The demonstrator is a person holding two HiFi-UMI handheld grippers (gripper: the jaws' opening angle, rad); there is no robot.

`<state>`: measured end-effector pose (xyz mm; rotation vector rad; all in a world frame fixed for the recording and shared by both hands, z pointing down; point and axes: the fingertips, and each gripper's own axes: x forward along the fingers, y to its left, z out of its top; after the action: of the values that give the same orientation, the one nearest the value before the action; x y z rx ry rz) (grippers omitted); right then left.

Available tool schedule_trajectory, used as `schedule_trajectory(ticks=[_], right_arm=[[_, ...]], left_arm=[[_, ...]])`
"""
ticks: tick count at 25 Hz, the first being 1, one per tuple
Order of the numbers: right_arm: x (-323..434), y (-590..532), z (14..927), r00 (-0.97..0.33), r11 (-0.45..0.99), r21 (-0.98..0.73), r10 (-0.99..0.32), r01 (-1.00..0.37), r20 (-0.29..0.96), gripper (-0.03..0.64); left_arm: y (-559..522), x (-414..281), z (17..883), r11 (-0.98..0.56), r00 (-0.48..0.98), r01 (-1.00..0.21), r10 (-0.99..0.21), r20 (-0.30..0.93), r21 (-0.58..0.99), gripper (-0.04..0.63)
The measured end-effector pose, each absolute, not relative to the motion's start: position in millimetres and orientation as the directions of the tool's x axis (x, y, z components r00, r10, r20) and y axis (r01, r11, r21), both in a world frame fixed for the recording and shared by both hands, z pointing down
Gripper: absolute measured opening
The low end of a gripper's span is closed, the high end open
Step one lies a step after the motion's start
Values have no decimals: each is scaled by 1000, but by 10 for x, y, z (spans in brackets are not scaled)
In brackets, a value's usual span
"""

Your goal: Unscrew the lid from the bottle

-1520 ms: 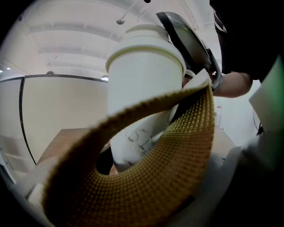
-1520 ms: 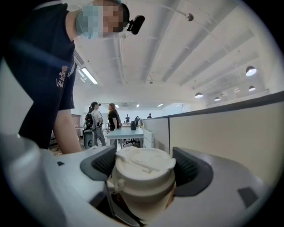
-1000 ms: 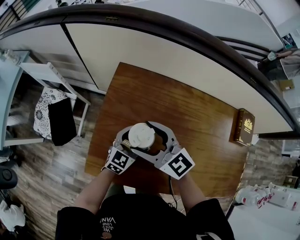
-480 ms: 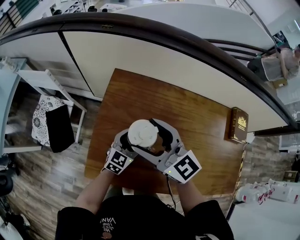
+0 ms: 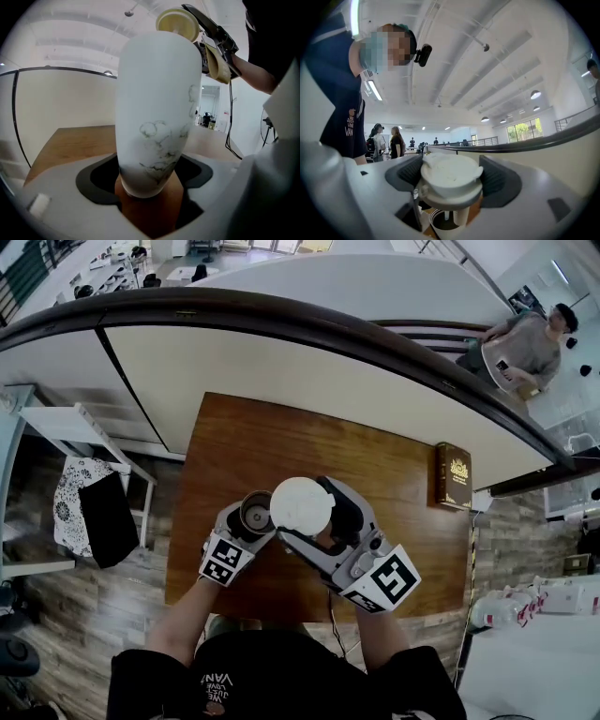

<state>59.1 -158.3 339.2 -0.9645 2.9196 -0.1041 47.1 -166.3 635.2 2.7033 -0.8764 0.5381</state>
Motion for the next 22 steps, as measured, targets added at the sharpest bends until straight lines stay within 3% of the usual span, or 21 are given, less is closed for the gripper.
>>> schedule_trajectory(ticks=[6,22], right_arm=[[865,-1490,3265,-726,729,-113,-684,-675,-73,356],[995,-1004,3396,-592,597,-192,-801,-779,-87,356]], left_arm=[[-1633,396,6284,-794,757,-594,-496,424,132,370],[-1356,-109,5241,-793,777,-605,-571,265,65,370]])
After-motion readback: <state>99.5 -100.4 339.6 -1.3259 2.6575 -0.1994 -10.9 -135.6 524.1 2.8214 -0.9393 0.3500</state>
